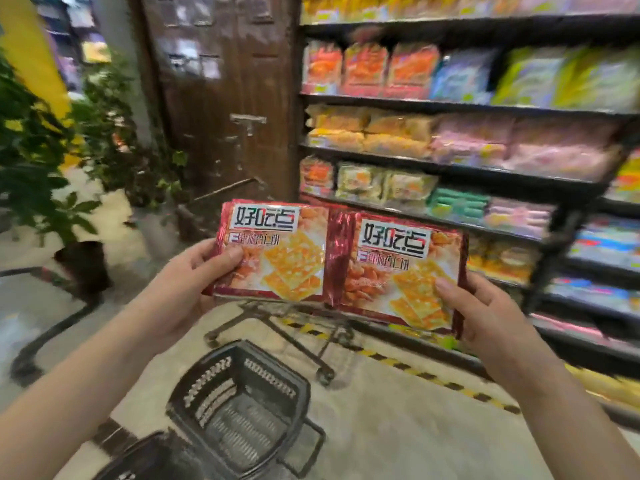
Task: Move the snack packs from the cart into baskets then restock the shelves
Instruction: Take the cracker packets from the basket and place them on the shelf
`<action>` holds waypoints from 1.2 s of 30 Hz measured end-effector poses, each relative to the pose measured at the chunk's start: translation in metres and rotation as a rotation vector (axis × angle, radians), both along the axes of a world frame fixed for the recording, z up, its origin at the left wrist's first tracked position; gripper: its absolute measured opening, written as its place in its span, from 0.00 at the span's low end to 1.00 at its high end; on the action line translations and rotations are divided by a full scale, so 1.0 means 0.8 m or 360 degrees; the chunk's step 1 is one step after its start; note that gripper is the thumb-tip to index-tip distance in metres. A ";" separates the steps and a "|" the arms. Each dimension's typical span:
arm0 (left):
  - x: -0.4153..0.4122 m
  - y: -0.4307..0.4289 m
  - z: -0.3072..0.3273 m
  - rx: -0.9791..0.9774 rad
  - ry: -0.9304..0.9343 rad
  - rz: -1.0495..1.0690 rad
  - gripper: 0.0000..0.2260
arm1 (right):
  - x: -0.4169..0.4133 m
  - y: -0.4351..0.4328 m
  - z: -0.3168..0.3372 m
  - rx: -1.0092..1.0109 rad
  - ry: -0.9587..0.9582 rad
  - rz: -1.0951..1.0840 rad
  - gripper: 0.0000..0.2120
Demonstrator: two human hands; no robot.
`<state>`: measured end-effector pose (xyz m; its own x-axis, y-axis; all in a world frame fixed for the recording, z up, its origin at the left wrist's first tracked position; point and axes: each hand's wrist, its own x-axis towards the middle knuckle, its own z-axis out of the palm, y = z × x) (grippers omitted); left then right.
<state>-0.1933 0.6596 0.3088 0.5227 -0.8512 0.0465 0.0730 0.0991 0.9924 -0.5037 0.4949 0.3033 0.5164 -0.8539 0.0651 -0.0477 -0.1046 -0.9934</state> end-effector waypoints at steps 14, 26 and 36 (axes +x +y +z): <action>-0.480 -0.265 0.028 -0.0082 0.0037 -0.0805 0.27 | -0.534 -0.044 0.034 -0.0098 -0.0204 -0.0795 0.15; -0.868 -0.469 0.031 -0.0019 0.0023 -0.1385 0.19 | -0.886 -0.108 0.046 -0.0109 -0.0271 -0.1406 0.16; -1.083 -0.710 0.032 -0.0148 0.0066 -0.1619 0.18 | -1.077 -0.298 0.053 -0.0152 -0.0127 -0.1593 0.17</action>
